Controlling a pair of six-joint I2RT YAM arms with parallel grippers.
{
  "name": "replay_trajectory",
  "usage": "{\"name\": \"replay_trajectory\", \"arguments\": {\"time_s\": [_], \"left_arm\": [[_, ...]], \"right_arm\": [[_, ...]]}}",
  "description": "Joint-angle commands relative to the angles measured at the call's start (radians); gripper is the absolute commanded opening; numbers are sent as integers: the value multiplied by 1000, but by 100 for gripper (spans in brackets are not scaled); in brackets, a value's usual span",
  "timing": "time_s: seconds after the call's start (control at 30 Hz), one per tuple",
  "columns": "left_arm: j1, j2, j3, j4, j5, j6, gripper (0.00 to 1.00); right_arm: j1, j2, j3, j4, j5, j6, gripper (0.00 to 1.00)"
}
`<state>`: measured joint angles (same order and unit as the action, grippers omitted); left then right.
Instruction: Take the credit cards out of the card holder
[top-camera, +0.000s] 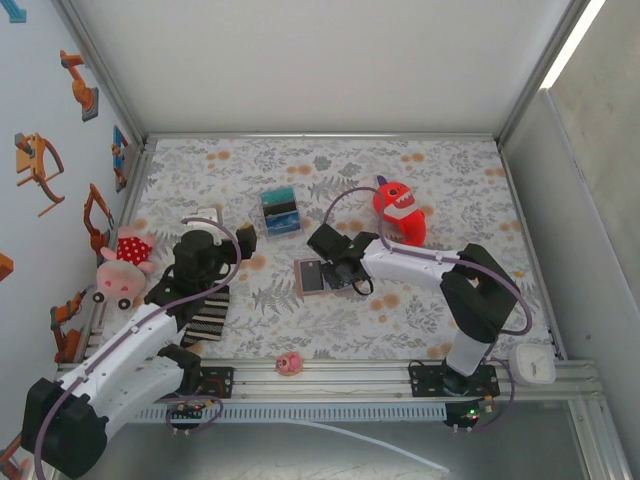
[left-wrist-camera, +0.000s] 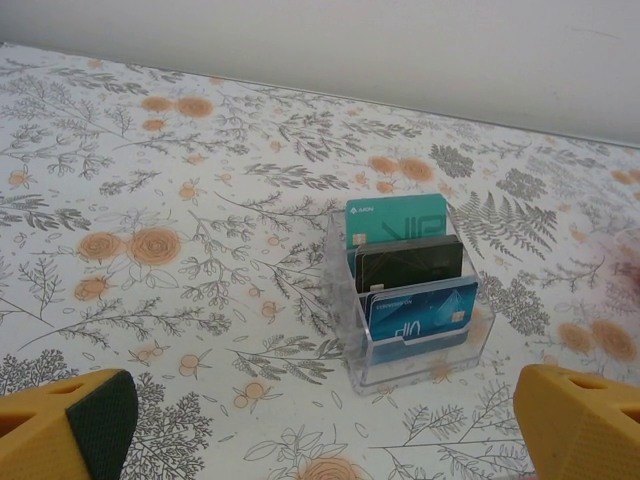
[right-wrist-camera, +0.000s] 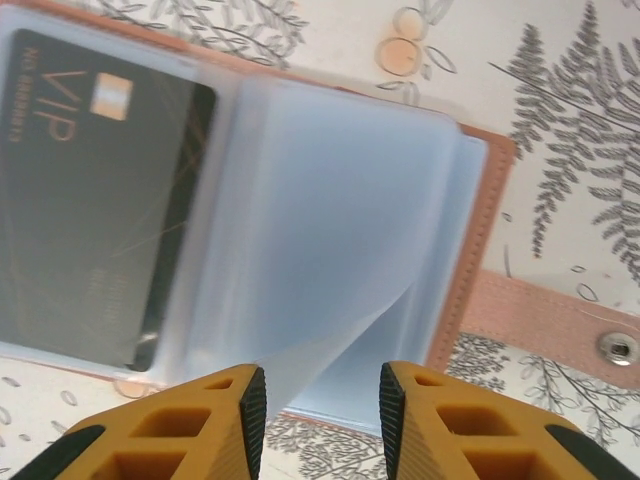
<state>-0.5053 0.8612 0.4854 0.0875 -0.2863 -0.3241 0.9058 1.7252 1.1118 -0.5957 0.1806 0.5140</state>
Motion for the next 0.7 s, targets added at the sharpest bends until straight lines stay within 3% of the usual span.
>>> {"name": "replay_trajectory", "arguments": {"time_s": [0.0, 0.3, 0.67], "left_arm": [[-13, 14, 38, -26, -23, 31, 97], [-57, 58, 37, -55, -36, 52, 97], [-199, 202, 64, -78, -122, 85, 97]], "right_arm": [[-30, -30, -39, 6, 7, 37, 35], [-123, -73, -117, 71, -87, 87, 35], [-199, -279, -164, 51, -80, 124, 34]]}}
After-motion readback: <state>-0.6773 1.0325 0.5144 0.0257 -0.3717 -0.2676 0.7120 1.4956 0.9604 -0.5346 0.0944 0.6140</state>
